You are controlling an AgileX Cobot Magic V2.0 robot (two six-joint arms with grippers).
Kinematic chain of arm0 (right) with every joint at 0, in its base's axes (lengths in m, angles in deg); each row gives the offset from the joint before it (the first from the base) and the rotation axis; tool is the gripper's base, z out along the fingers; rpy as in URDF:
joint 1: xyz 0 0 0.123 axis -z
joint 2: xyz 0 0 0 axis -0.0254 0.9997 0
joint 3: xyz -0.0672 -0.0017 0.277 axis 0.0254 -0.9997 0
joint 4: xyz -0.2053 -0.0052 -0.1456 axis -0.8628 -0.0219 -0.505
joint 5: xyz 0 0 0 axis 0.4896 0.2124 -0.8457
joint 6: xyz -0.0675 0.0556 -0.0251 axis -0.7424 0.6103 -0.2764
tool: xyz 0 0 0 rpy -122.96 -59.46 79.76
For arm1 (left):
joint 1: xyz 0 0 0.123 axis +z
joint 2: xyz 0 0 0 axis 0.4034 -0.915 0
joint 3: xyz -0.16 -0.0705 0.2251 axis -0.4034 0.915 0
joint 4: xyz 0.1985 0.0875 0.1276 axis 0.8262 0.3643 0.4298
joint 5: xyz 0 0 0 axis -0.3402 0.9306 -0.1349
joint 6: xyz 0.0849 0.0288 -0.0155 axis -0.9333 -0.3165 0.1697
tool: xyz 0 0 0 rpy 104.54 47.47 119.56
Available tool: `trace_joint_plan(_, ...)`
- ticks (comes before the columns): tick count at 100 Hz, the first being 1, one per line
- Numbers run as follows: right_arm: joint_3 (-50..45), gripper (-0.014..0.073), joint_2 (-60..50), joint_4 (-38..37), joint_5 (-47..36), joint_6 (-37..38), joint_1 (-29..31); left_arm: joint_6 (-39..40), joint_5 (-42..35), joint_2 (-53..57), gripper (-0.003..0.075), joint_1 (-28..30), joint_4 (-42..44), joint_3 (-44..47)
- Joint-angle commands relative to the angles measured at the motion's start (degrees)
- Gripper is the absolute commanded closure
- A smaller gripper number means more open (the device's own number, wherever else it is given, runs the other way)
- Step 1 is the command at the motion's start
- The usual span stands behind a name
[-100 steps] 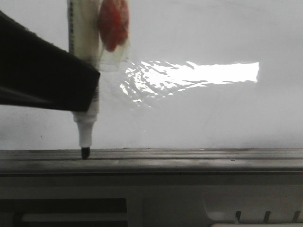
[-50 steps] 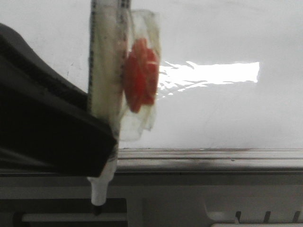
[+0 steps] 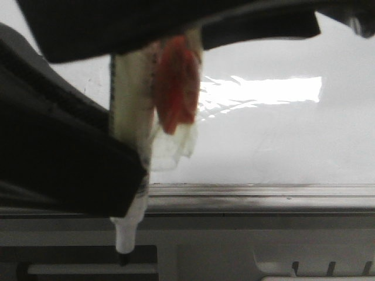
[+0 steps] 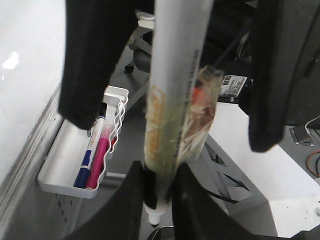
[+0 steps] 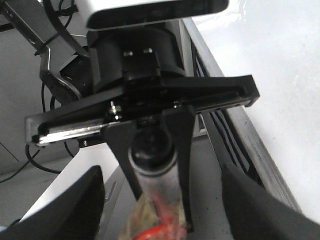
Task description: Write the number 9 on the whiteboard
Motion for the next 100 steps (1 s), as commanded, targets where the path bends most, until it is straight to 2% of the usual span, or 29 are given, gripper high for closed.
trace_joint_plan(1, 2.13, 0.0194, -0.20, 5.20, 0.04, -2.88, -0.16, -0.12, 2.67, 0.50, 0.0740, -0.03, -3.84, -1.83)
trace_joint_plan(7, 2.13, 0.0286, -0.20, 5.31, -0.07, -2.88, -0.16, -0.12, 2.67, 0.50, 0.0740, -0.03, -3.84, -1.83)
trace_joint_plan(21, 2.13, 0.0670, -0.20, 5.23, -1.15, -2.78, -0.16, -0.12, 2.56, 0.50, 0.0739, -0.03, -4.58, -1.83)
trace_joint_plan(28, 2.13, 0.0662, -0.20, 4.65, -1.53, -2.78, -0.16, -0.12, 2.27, 0.83, 0.0718, 0.09, -5.55, -1.83)
trace_joint_plan(32, 2.13, 0.0662, -0.20, 4.19, -1.50, -2.78, -0.16, -0.12, 2.18, 1.50, 0.0674, 0.31, -6.05, -1.83)
trace_joint_plan(37, 2.13, 0.0662, -0.20, 3.05, -1.50, -2.78, -0.16, 1.12, 2.18, 2.82, 0.0594, 1.12, -6.17, -1.83)
trace_joint_plan(43, 2.55, 0.0663, -0.20, 0.58, -1.32, -2.26, -0.16, 4.71, 2.33, 5.08, 0.0461, 2.84, -5.61, -1.83)
trace_joint_plan(50, 5.12, 0.0663, -0.20, -7.52, 0.77, 4.55, -0.16, 9.99, 2.77, 8.84, 0.0329, 5.42, -2.88, -1.83)
trace_joint_plan(57, 8.78, 0.0663, 0.06, -16.74, 4.25, 12.78, -0.16, 15.49, 3.35, 13.44, 0.0270, 8.15, 2.01, -1.83)
trace_joint_plan(76, 26.48, 0.0661, 2.65, -50.19, 23.27, 42.72, -0.88, 28.91, 2.24, 26.57, 0.0316, 15.36, 15.03, -1.83)
trace_joint_plan(84, 32.58, 0.0659, 3.53, -61.50, 28.72, 49.42, -2.34, 37.48, -3.75, 30.32, 0.0365, 16.17, 18.52, -1.83)
trace_joint_plan(93, 35.33, 0.0640, 2.80, -68.38, 23.89, 54.42, -4.26, 43.77, -10.10, 33.18, 0.0435, 16.17, 22.10, -1.83)
trace_joint_plan(100, 33.96, 0.0634, 0.48, -67.62, 14.50, 54.65, -5.34, 44.53, -12.82, 34.29, 0.0482, 16.17, 23.53, -1.83)
